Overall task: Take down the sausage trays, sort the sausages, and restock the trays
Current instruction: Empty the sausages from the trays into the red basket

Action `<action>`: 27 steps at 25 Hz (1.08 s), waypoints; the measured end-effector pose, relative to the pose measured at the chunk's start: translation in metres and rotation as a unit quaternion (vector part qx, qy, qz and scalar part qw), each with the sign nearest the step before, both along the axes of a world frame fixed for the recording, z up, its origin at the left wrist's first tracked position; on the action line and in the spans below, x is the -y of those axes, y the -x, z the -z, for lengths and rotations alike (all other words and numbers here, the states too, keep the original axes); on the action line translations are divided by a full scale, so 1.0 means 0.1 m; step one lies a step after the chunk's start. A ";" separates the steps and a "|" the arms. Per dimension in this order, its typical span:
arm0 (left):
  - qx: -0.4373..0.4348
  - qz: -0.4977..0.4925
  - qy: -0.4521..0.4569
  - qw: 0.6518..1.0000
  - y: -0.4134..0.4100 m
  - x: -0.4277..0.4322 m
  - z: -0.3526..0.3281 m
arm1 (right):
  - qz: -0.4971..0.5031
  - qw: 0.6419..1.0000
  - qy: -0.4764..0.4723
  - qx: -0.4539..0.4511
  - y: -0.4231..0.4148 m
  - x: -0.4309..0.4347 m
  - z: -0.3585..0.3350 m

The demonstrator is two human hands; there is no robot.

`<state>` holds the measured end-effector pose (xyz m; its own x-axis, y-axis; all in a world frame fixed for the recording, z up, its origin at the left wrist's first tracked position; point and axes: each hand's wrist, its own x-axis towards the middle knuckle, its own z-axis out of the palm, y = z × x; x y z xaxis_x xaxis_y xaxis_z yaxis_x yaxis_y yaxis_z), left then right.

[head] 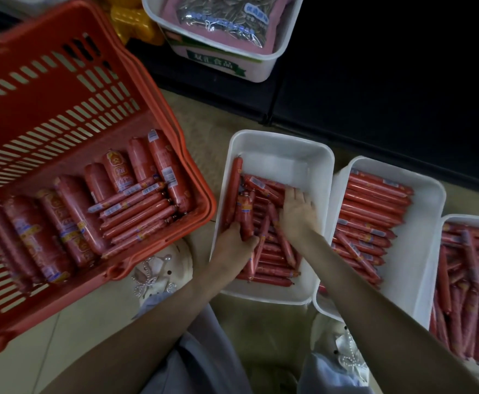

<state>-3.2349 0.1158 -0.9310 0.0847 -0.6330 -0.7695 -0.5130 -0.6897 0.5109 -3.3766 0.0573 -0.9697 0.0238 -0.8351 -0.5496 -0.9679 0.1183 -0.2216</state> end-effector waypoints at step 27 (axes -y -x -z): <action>0.166 -0.126 0.043 0.977 -3.49 -0.21 -1.56 | 0.036 0.841 -0.305 0.446 -3.86 -0.33 -1.61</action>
